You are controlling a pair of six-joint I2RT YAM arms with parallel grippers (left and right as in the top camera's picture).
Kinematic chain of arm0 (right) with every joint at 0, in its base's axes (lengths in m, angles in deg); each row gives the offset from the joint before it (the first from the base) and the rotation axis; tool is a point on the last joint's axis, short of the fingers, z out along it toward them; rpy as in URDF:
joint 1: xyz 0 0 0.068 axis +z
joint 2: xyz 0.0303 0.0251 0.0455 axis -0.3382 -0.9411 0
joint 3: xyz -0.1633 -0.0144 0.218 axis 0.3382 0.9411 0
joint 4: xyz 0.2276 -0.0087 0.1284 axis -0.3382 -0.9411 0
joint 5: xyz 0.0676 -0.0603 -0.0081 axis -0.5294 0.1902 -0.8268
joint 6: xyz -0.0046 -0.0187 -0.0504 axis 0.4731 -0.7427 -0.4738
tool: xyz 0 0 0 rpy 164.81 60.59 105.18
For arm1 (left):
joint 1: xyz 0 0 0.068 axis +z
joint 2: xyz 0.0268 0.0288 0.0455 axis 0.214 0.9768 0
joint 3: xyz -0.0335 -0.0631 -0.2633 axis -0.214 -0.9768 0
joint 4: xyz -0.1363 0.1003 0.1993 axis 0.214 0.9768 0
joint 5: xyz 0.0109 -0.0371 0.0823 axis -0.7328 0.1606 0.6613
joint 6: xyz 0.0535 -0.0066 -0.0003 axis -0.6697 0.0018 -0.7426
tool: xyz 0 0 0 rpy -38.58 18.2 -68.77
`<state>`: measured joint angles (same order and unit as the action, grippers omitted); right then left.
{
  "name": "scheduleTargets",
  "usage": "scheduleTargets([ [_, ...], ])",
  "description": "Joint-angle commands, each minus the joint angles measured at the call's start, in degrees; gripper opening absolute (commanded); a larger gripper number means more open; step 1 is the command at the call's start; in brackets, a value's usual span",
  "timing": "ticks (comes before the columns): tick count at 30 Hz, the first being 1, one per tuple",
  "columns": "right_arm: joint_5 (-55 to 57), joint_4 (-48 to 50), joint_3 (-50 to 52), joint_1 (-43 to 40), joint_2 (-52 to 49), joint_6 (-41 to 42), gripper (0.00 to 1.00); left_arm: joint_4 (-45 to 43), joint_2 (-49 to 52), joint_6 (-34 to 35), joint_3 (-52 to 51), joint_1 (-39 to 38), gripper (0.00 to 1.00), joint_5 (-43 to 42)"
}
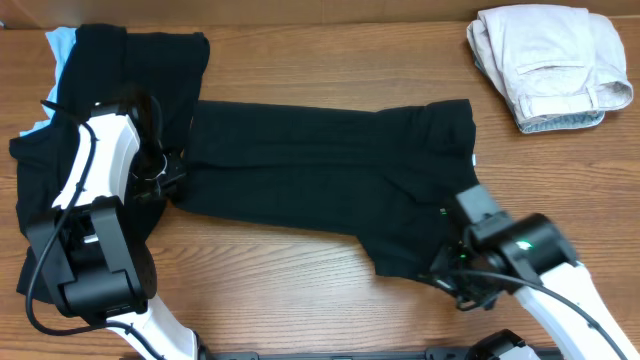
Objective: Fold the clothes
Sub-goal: 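Fold the bottom half up toward the top edge with the right gripper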
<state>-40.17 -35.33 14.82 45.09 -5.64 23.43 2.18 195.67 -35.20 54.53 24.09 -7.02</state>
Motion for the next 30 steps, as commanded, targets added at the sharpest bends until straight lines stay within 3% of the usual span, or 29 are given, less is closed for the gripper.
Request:
scheduleTargets([
  [1,2.62,-2.29,-5.53,-1.95,2.71,-2.89,0.04,1.16,-0.26,-3.58,1.86,-0.07,0.04,0.81],
  [6,8.35,-1.92,-12.55,-3.82,2.54,-6.27,0.04,0.98,-0.26,-4.24,1.88,-0.07,0.04,0.81],
  [11,13.31,8.57,-13.29,-6.43,-0.52,-11.96,0.04,-2.49,-0.24,-3.87,1.86,-0.13,0.04,-0.94],
  [14,16.83,14.05,-13.29,-8.20,-4.33,-15.08,0.04,-6.95,-0.24,-3.82,1.77,-0.35,0.04,-4.87],
  [21,19.30,25.81,-13.27,-13.84,-16.33,-21.68,0.04,-15.28,-0.24,-3.50,1.77,-1.44,0.04,-5.20],
  [30,18.43,37.48,-13.27,-19.34,-29.64,-24.04,0.04,-24.30,-0.24,-3.52,1.77,-3.50,0.04,-5.20],
])
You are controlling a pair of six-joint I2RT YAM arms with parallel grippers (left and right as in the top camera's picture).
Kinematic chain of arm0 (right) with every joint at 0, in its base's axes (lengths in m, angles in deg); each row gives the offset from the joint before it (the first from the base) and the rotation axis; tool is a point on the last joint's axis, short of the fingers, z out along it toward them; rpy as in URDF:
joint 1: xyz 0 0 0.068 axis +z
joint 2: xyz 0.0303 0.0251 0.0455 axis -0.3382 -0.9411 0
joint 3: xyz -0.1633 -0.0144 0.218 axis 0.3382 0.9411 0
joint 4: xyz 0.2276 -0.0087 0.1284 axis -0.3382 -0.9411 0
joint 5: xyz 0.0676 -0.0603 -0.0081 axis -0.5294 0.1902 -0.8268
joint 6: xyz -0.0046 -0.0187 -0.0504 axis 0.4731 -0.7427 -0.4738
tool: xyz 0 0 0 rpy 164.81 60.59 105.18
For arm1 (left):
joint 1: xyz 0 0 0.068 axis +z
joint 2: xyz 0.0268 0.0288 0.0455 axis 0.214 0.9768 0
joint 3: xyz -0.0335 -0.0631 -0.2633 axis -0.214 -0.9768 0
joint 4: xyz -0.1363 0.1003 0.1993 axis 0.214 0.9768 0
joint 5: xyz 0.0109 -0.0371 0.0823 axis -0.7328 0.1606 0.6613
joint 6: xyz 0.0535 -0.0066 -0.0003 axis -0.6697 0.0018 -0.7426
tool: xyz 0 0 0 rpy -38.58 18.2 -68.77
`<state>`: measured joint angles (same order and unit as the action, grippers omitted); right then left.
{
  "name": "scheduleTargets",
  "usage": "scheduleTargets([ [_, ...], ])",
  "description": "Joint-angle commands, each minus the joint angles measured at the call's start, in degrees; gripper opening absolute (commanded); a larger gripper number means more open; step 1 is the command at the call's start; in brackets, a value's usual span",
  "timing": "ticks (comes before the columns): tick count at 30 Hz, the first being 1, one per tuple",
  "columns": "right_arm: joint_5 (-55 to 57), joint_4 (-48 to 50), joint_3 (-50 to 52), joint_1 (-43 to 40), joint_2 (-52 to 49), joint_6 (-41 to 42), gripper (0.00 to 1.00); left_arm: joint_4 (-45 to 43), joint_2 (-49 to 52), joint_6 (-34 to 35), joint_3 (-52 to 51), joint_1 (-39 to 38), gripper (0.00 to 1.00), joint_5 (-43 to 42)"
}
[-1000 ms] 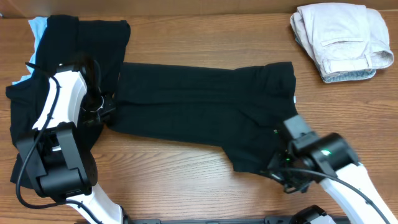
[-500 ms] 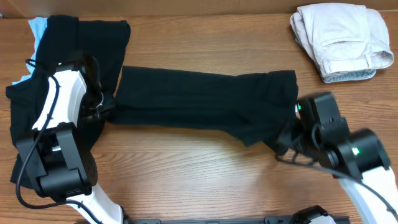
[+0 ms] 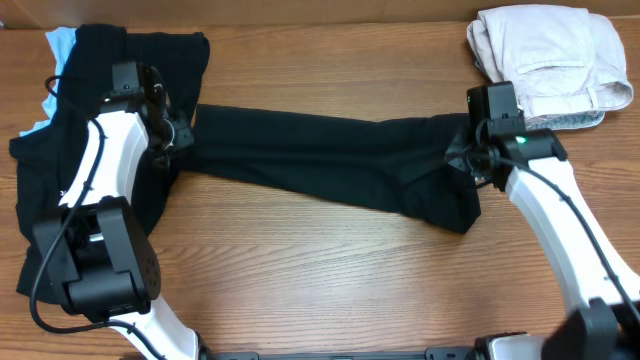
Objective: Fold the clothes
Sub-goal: 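Fold the bottom half up toward the top edge with the right gripper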
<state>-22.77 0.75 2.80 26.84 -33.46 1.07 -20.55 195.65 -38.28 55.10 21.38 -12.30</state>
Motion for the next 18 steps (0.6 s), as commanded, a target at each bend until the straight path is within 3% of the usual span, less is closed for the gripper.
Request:
scheduleTargets([
  [1,0.96,2.23,-1.22,-1.36,-2.56,-2.21,0.04,-2.29,-0.22,-0.44,1.20,-1.05,0.04,0.09],
  [7,0.63,6.47,-1.20,-2.38,-6.25,-4.57,0.04,-5.25,-0.15,-0.46,1.20,-2.51,0.13,0.15],
  [17,0.61,10.54,-1.14,-4.61,-10.88,-4.61,0.04,-6.54,3.23,-0.44,1.20,-3.08,0.18,0.28],
  [18,0.63,11.13,-1.11,-4.85,-11.28,-4.61,0.11,-6.88,3.76,-0.46,1.20,-3.08,0.22,0.31],
])
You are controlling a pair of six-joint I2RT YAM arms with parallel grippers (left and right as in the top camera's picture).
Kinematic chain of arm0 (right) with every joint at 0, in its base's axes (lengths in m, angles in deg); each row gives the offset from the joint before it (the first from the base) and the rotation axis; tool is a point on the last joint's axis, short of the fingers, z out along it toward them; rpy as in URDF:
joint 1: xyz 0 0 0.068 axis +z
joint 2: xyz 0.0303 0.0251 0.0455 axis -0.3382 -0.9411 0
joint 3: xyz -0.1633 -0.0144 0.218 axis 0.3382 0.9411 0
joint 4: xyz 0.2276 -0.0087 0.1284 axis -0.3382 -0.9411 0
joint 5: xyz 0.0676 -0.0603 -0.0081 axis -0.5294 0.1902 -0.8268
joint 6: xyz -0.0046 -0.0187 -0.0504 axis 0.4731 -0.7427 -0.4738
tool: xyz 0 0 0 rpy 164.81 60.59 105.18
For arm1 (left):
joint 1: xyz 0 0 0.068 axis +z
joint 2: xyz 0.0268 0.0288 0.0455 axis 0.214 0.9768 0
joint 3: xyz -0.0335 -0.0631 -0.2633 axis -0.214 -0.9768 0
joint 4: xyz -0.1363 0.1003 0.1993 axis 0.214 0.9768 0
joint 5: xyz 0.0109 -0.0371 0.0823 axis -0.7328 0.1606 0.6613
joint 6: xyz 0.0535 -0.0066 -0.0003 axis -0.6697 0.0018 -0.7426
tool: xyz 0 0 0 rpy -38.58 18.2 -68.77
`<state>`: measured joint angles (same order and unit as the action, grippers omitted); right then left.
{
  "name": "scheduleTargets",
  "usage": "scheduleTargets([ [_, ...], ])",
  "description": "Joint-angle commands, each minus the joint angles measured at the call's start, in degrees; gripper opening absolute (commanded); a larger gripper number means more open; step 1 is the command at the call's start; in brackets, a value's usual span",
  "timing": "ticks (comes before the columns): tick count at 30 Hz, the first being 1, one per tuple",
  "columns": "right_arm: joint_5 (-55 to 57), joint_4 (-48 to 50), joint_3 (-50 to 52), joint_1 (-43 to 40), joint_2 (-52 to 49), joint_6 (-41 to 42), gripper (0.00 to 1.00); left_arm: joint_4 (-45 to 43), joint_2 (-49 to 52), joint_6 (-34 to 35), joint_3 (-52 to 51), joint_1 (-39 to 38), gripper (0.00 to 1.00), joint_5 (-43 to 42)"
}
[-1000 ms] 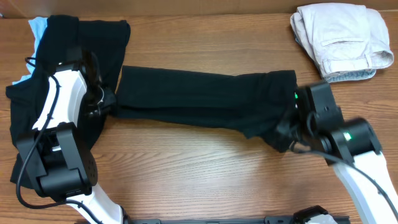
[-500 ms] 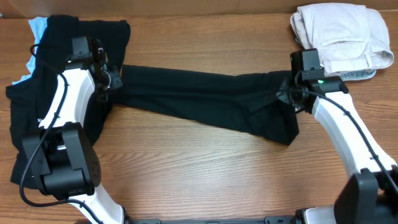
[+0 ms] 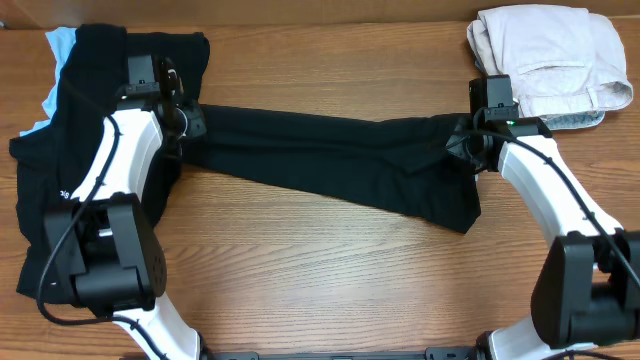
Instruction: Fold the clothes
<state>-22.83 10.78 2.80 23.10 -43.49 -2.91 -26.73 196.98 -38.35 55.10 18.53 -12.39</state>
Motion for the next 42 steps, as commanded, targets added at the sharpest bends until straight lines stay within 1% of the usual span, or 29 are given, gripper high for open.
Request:
scheduleTargets([
  [1,0.68,1.77,-1.11,-1.31,-1.60,-0.63,0.31,-1.09,2.78,-0.39,1.20,-0.24,0.32,0.39],
  [2,0.59,2.36,-1.11,-1.53,-1.79,-0.59,0.69,-1.51,3.06,-0.44,1.20,-0.24,0.53,0.46],
  [3,0.26,2.78,-1.14,-1.55,-1.77,-0.61,0.89,-1.84,3.19,-0.59,1.20,-0.17,0.69,0.66],
  [4,0.15,2.75,-1.46,-1.57,-1.55,-0.61,0.96,-1.97,3.19,-1.16,1.31,-0.04,0.78,0.72],
  [5,-0.24,2.03,-2.25,-1.57,-1.11,-0.92,0.98,-1.36,3.02,-2.99,1.86,0.17,0.87,0.79],
  [6,-1.27,0.85,-3.45,-1.57,-0.44,-2.36,1.00,-0.35,2.78,-4.79,2.62,0.31,0.99,0.94],
  [11,-4.24,-9.70,-13.44,-1.57,3.89,-5.16,1.00,6.21,2.29,-11.15,9.18,0.81,1.00,3.56],
  [14,-8.24,-15.85,-19.65,-1.22,6.29,-5.40,1.00,7.93,2.29,-12.04,11.28,0.94,1.00,2.27],
  [16,-10.49,-18.08,-21.94,-0.83,7.80,-6.19,0.99,8.07,2.38,-12.24,11.21,0.92,1.00,2.08],
  [18,-11.56,-19.02,-22.32,-0.39,9.09,-6.16,0.99,7.98,2.89,-13.51,10.91,0.92,1.00,1.22],
  [24,-11.43,-22.23,-21.40,1.14,9.49,-6.14,0.98,7.76,7.21,-20.65,10.60,0.92,1.00,-4.42],
  [26,-11.41,-22.91,-21.33,1.73,9.49,-6.16,0.98,7.30,9.64,-22.32,10.60,0.83,0.95,-6.88],
  [28,-11.41,-23.06,-21.33,2.01,9.49,-6.16,0.98,6.71,11.34,-22.45,10.60,0.70,0.93,-7.45],
  [34,-11.43,-23.58,-21.33,2.14,9.49,-6.16,0.97,4.46,15.85,-23.34,10.60,-0.55,0.93,-7.41],
  [42,-11.41,-24.44,-21.33,2.12,9.49,-6.16,0.96,2.97,16.31,-23.98,10.60,-2.73,0.94,-7.43],
])
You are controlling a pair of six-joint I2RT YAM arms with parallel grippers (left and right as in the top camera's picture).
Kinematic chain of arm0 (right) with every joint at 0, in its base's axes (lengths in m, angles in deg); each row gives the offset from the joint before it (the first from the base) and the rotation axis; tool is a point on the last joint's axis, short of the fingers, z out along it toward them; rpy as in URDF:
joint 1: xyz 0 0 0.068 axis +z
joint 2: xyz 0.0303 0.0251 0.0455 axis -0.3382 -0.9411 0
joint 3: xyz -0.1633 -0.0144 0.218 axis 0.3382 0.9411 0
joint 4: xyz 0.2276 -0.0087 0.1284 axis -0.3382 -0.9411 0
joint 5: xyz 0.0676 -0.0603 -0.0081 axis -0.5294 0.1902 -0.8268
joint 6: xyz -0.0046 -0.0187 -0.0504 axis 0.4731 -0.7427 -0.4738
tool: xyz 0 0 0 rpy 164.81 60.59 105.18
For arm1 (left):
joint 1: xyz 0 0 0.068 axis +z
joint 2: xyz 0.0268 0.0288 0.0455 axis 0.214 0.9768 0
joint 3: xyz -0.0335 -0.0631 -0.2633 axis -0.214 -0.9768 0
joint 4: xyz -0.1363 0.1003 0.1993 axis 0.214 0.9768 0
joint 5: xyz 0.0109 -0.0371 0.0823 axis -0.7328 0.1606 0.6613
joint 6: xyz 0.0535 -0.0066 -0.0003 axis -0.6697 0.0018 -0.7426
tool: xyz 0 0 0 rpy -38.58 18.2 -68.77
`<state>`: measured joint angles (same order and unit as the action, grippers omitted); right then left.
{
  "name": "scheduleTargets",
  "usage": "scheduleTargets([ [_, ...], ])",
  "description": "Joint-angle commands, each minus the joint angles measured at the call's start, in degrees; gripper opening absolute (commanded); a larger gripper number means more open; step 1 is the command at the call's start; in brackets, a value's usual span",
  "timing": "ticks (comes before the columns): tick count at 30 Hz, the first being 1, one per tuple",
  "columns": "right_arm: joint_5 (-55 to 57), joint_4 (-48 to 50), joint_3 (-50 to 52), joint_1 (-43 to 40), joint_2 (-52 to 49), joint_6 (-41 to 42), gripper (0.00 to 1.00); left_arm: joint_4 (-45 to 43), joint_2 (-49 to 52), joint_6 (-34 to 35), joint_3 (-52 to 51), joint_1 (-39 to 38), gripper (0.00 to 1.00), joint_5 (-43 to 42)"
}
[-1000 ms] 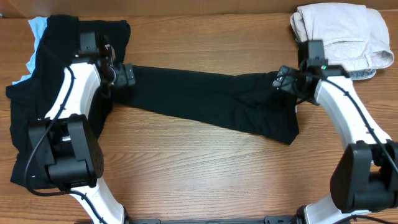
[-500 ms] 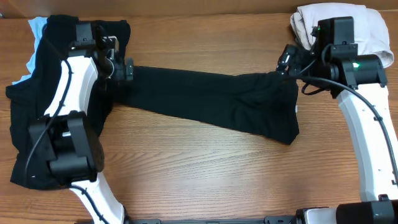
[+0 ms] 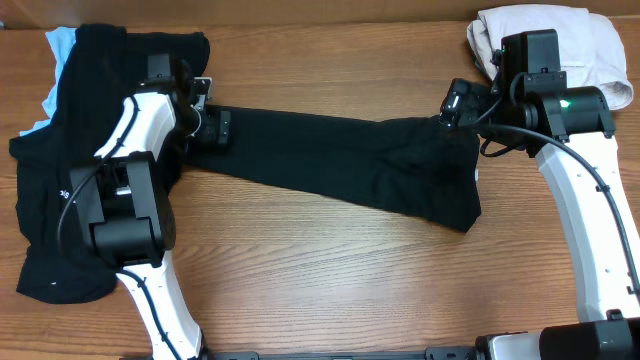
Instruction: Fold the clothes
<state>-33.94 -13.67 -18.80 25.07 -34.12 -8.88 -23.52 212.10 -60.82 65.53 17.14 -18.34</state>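
Note:
A long black garment [image 3: 340, 165] lies folded into a band across the middle of the table, slanting down to the right. My left gripper [image 3: 215, 128] rests over its left end with the jaws apart. Just above the garment's upper right corner, my right gripper [image 3: 453, 104] is lifted with its fingers spread, and the cloth beneath it lies flat. Nothing hangs from either gripper. The cloth's dark colour hides where the left fingers touch it.
A heap of black clothes [image 3: 60, 190] with a light blue piece [image 3: 58, 45] fills the left side under my left arm. A folded beige garment [image 3: 560, 60] sits at the back right, close behind my right arm. Bare wood [image 3: 330, 280] runs along the front.
My right gripper rose and shifted back from the garment's right corner, letting it go. My left gripper slid a little to the right over the left end and opened. The garment stayed put.
The garment first lay wide and unfolded, with my right gripper at its front right corner and my left at its left edge. A second later its front edge was doubled back into a narrow band. Both grippers then held its ends low, and now both have released it.

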Motion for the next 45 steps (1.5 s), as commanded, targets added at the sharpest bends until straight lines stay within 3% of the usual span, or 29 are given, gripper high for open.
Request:
scheduleTargets([
  [1,-0.31,0.02,0.26,0.15,0.11,-0.20,0.96,-0.11,1.31,-1.51,0.17,-1.55,0.94,-1.49],
  [10,-0.28,-1.44,0.26,0.15,0.11,-0.22,0.96,1.57,4.33,0.79,0.17,-1.31,0.91,4.35],
  [11,-0.31,-1.57,0.26,0.15,0.11,-0.22,0.96,1.57,4.52,1.20,0.17,-0.96,0.81,4.94],
  [12,-0.31,-1.62,0.26,0.15,0.11,-0.22,0.96,1.57,4.55,1.20,0.17,-0.63,0.60,5.07],
  [13,-0.31,-1.60,0.26,0.15,0.11,-0.22,0.96,1.55,4.57,1.42,0.17,-0.31,0.49,5.25],
  [17,-0.31,-1.46,0.26,0.15,0.11,-0.20,0.96,1.36,4.55,2.21,0.17,1.16,0.31,6.36],
  [19,-0.31,-1.33,0.26,0.15,0.11,-0.22,0.96,1.44,4.55,2.25,0.17,1.77,0.08,6.29],
  [20,-0.31,-1.31,0.26,0.15,0.11,-0.20,0.96,1.55,4.55,2.27,0.17,2.01,0.04,6.29],
  [26,-0.35,-1.33,1.40,0.17,0.04,-0.17,0.93,8.07,4.31,2.89,3.54,2.49,0.04,6.34],
  [35,-0.50,-0.48,7.39,0.22,-0.50,-0.13,0.92,28.06,4.31,2.62,21.68,1.51,0.04,5.70],
  [40,-0.50,2.05,10.05,0.22,-0.50,0.07,0.92,34.47,4.31,1.73,27.65,-2.45,0.04,5.68],
  [45,-0.11,3.10,10.36,0.15,-0.70,1.33,0.92,35.52,4.33,1.81,28.00,-9.18,0.04,5.42],
])
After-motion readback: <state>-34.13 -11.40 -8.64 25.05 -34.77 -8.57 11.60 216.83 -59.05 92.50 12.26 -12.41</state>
